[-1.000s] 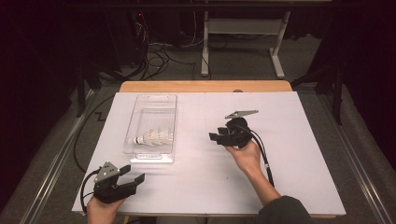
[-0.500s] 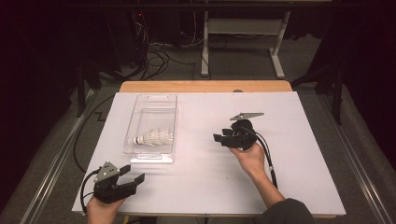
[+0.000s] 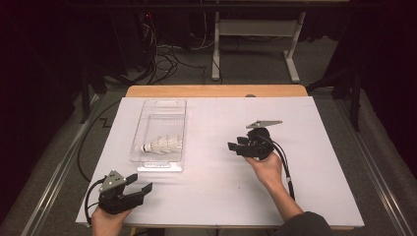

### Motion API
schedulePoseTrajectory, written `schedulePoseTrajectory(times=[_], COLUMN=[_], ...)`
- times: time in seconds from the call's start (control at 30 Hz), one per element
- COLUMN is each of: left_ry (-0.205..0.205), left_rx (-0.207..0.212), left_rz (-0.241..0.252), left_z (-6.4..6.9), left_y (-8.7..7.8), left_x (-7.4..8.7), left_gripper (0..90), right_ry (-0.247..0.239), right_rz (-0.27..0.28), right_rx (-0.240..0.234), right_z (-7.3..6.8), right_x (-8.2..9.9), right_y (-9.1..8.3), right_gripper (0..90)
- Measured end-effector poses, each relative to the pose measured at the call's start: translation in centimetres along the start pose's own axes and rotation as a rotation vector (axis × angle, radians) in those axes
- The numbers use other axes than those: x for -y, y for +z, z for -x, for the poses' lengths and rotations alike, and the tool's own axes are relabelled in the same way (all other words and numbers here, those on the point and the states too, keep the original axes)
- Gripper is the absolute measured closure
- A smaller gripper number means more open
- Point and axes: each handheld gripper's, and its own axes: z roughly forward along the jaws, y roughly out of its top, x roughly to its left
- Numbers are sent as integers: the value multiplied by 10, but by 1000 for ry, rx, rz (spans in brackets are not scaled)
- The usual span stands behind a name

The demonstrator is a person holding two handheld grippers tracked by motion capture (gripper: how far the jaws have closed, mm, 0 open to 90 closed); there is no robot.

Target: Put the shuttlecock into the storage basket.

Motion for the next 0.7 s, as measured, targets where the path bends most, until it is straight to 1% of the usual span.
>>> schedulePoseTrajectory(times=[0.23, 0.33, 0.5, 0.7], left_ry=[-3, -5, -7, -6], left_rx=[1, 2, 1, 0], left_rz=[2, 3, 4, 4], left_z=[0, -1, 0, 0], left_y=[0, 0, 0, 0], left_x=[0, 0, 0, 0], left_gripper=[330, 330, 330, 330], right_ry=[-1, 4, 11, 17], right_rz=[7, 4, 17, 19], right_rx=[4, 10, 8, 15], right_z=[4, 5, 8, 11], right_x=[4, 5, 7, 11], right_y=[-4, -6, -9, -13], right_gripper=[518, 514, 508, 501])
